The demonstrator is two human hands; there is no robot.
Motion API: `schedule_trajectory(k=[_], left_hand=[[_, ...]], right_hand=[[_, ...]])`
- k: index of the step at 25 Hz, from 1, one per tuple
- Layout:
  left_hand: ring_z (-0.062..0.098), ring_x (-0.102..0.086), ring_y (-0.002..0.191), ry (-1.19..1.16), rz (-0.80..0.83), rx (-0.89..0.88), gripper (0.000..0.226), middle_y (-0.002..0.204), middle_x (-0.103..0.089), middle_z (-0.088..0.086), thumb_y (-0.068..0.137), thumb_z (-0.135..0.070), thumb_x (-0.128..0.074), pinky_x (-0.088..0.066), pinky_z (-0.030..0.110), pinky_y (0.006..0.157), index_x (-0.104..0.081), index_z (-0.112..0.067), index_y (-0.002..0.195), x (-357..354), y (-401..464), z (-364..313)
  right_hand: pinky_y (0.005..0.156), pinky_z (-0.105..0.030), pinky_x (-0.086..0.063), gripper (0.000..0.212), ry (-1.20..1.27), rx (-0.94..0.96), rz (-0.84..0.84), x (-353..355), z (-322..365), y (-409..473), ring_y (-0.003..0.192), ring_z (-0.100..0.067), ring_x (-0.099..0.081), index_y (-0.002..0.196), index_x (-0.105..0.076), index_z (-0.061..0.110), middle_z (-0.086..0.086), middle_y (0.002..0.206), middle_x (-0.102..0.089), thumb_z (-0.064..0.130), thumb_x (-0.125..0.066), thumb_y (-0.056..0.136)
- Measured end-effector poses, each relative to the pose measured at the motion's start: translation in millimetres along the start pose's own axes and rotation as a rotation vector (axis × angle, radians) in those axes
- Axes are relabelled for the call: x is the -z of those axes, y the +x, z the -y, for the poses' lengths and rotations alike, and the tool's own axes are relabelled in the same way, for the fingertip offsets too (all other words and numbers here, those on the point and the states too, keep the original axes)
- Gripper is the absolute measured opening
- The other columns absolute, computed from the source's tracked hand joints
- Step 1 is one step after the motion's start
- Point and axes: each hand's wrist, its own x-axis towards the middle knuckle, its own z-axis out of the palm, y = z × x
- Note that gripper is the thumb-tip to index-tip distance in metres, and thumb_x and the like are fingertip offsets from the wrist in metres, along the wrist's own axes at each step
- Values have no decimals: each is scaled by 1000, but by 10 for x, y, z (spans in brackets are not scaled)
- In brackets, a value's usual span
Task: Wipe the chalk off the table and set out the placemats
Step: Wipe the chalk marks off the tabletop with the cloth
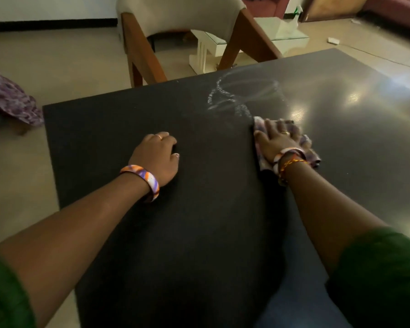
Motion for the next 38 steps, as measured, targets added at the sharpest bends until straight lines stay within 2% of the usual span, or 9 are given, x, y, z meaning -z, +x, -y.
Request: schedule_trajectory(k=[4, 6, 8, 14, 23, 30, 33, 35, 38], left_hand=[[22, -22, 140, 79, 53, 11, 52, 153, -23, 5, 95, -33, -45, -25, 37, 112, -30, -17, 143, 135, -105, 573], [20, -20, 142, 125, 81, -50, 53, 155, -20, 3, 97, -36, -39, -21, 35, 114, -26, -19, 145, 164, -139, 713], [19, -18, 142, 120, 71, -92, 52, 155, -20, 2, 98, -36, -34, -18, 35, 115, -25, -20, 146, 168, -180, 754], [20, -25, 140, 74, -14, -111, 47, 152, -28, 2, 98, -33, -36, -24, 37, 114, -34, -19, 143, 128, -156, 804], [20, -24, 141, 64, -63, -129, 46, 153, -27, 2, 99, -30, -31, -21, 37, 114, -32, -18, 144, 81, -138, 856], [22, -20, 142, 95, -6, -158, 49, 154, -21, 5, 99, -30, -29, -20, 41, 114, -26, -17, 146, 88, -126, 862], [24, -14, 143, 128, 76, -182, 52, 156, -13, 7, 99, -34, -27, -17, 44, 114, -18, -16, 147, 119, -147, 837], [28, -16, 142, 194, 141, -276, 55, 156, -11, 11, 99, -36, -26, -19, 45, 112, -14, -13, 148, 186, -75, 882], [28, -33, 128, 238, 138, -670, 51, 147, -28, 12, 98, -36, -31, -31, 39, 101, -27, -13, 143, 340, 316, 1183]], right_hand=[[112, -59, 7, 58, -19, 312, 16, -311, 1087, -663, 145, -32, 9, 149, -14, 43, 8, 160, -2, 61, -22, 94], [112, -58, 12, 58, -8, 367, 65, -357, 1287, -932, 145, -30, 13, 149, -12, 44, 8, 160, 0, 61, -21, 95], [112, -57, 13, 58, 10, 300, 73, -351, 1215, -1055, 145, -29, 15, 148, -9, 45, 8, 160, 2, 62, -20, 94], [110, -57, 15, 61, 59, 24, 67, -415, 1064, -1400, 143, -30, 20, 149, -1, 43, 5, 160, 9, 64, -18, 94], [111, -59, 12, 60, 57, -137, 2, -470, 1215, -1550, 144, -32, 18, 149, -3, 43, 5, 160, 7, 62, -18, 94], [109, -63, 11, 61, 48, -322, 1, -498, 1596, -1329, 143, -36, 17, 150, -2, 41, 4, 160, 8, 61, -17, 95], [110, -63, 11, 60, 66, -373, -7, -487, 1750, -1132, 144, -35, 16, 150, -2, 42, 4, 160, 8, 61, -18, 95], [112, -62, 8, 60, 64, -414, -25, -450, 1827, -1001, 144, -34, 14, 150, -4, 43, 6, 160, 5, 61, -19, 95], [113, -59, 5, 59, 62, -508, -41, -404, 1882, -868, 145, -32, 11, 149, -7, 43, 7, 160, 2, 60, -22, 95]])
